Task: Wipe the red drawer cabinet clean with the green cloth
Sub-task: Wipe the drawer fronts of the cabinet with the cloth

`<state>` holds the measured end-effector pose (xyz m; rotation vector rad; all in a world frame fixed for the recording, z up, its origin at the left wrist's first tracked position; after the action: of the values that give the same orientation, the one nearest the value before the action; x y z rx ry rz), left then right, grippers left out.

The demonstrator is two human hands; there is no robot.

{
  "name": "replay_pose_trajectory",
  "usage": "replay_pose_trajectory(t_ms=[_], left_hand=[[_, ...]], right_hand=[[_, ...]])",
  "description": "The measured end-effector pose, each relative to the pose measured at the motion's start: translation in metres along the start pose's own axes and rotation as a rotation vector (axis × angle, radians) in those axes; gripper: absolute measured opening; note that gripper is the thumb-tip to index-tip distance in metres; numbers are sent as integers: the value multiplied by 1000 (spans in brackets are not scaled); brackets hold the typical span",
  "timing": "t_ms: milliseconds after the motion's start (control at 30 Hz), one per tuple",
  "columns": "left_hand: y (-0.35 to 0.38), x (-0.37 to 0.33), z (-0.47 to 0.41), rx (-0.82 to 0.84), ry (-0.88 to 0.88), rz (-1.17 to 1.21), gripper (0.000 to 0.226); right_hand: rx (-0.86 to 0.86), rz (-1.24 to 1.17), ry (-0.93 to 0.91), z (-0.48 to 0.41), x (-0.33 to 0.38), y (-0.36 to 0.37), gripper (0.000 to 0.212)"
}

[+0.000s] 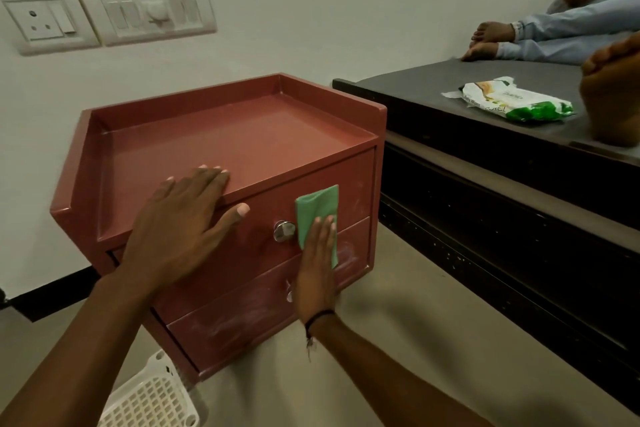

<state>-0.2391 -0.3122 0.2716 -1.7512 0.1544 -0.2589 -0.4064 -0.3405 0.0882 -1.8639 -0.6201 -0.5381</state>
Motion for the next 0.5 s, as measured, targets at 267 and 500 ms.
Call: replay_pose_trajectory(t_ms=[267, 500], left_hand=[[0, -2, 1, -7, 19, 10, 91], [-2, -3, 0, -25, 3, 33, 90]], right_hand=[[-171, -179, 180, -57, -58, -51, 98], [117, -140, -120, 38, 12, 39, 92]])
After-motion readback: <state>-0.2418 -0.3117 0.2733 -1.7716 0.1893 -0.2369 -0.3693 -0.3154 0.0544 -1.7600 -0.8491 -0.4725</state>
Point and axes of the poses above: each hand's wrist, its own z-axis away from the middle knuckle, its own y-axis out of the palm, x = y × z, the point moved 10 cm from there along -z, towards the middle knuckle, and after that the axes turned 11 degrees about x, right-handed, at the moved point
